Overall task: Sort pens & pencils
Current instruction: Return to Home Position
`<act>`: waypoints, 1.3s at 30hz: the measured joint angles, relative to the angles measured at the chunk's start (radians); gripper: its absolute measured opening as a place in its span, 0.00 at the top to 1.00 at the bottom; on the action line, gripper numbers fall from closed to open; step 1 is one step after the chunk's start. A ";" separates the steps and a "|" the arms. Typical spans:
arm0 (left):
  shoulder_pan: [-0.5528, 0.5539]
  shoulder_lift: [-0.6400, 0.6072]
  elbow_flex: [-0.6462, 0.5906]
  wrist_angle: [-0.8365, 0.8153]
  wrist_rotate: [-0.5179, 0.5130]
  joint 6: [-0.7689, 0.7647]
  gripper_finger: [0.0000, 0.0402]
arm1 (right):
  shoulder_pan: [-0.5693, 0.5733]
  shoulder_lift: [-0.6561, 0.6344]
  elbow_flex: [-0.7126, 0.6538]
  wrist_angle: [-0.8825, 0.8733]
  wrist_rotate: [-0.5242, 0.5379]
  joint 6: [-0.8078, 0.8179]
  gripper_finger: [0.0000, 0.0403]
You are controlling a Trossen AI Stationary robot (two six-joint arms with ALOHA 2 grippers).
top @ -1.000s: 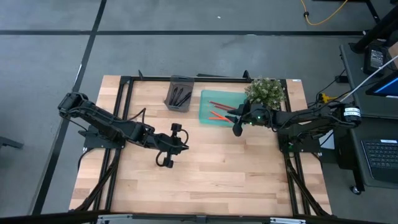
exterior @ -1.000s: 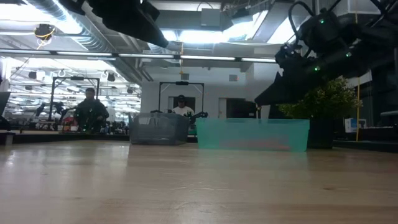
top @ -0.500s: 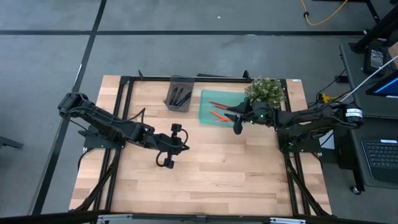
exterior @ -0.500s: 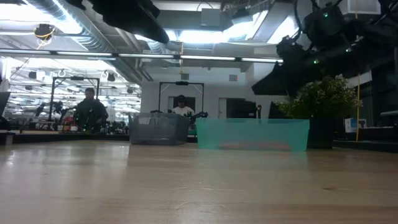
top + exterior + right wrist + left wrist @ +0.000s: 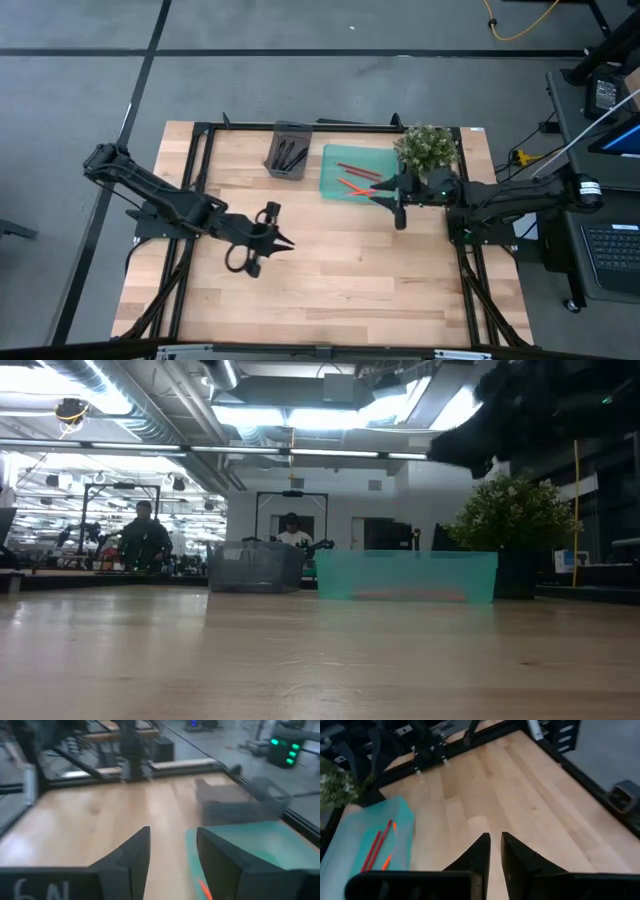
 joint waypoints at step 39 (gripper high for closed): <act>-0.126 -0.656 -0.856 0.676 0.175 -0.051 0.90 | 0.828 0.126 0.121 -0.030 0.628 0.027 0.60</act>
